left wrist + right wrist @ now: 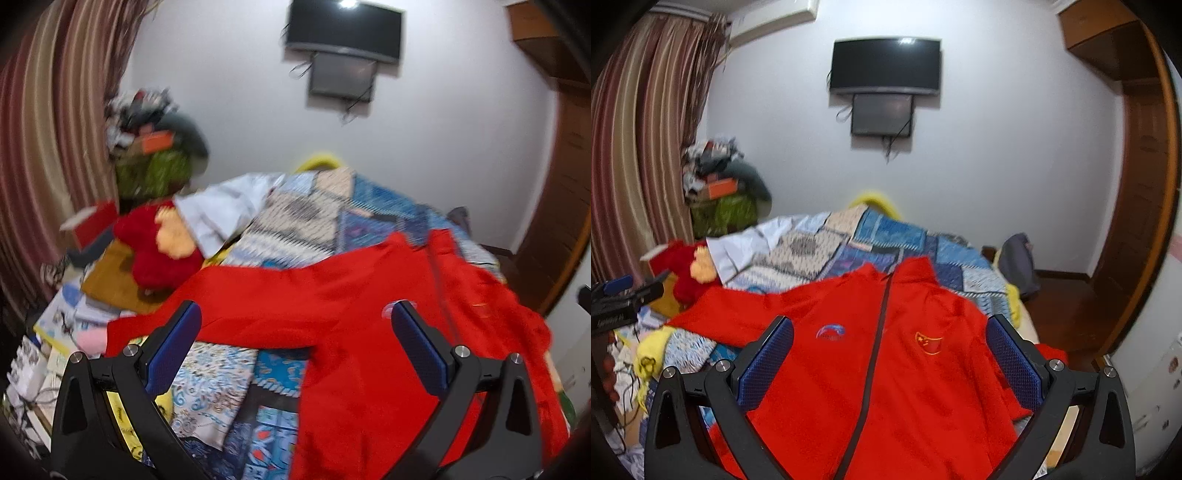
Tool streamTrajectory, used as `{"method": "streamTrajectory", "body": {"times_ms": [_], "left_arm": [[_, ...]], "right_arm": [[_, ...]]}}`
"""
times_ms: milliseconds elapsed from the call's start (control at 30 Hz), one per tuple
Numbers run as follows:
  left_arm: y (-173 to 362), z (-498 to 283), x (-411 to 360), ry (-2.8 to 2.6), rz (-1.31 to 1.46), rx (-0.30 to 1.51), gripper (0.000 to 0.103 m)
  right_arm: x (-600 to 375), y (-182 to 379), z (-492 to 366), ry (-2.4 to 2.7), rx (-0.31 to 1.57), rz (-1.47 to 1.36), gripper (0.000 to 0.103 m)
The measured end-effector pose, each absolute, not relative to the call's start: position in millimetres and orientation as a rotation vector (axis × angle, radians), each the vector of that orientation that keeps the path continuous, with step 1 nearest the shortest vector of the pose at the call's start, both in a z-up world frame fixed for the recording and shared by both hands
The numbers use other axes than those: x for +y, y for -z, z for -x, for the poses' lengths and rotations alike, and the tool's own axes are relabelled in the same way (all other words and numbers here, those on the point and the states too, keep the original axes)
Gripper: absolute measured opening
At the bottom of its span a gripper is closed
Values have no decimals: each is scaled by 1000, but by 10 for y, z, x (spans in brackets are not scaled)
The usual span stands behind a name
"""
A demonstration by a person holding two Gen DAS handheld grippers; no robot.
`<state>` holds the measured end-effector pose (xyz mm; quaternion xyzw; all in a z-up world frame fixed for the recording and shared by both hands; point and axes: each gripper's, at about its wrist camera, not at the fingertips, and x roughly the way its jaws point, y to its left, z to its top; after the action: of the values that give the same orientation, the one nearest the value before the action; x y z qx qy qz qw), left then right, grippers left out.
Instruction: Fold large clothes
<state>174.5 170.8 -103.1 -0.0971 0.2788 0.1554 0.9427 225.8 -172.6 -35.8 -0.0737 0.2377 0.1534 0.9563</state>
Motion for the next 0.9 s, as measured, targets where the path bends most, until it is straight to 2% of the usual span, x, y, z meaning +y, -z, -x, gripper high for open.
{"method": "streamTrajectory", "body": {"times_ms": [333, 533, 633, 700, 733, 833, 900], "left_arm": [[1960, -2383, 2563, -312, 443, 868, 103], [2265, -2503, 2786, -254, 603, 929, 103], [2387, -2570, 2889, -238, 677, 945, 98], [2466, -2620, 2951, -228, 725, 960, 87], [2525, -2653, 2990, -228, 756, 972, 84], [2615, -2733, 3068, -250, 784, 975, 83], [2592, -2785, 3070, -277, 751, 966, 76]], "right_arm": [[-1296, 963, -3333, -409, 653, 231, 103], [-1034, 1420, -3815, -479, 772, 235, 103], [-920, 1639, -4005, -498, 836, 220, 103], [-854, 1775, -4124, -508, 875, 206, 103], [-823, 1836, -4177, -511, 893, 197, 103], [-768, 1945, -4232, -529, 927, 171, 103], [-737, 1996, -4250, -540, 939, 167, 103]]}}
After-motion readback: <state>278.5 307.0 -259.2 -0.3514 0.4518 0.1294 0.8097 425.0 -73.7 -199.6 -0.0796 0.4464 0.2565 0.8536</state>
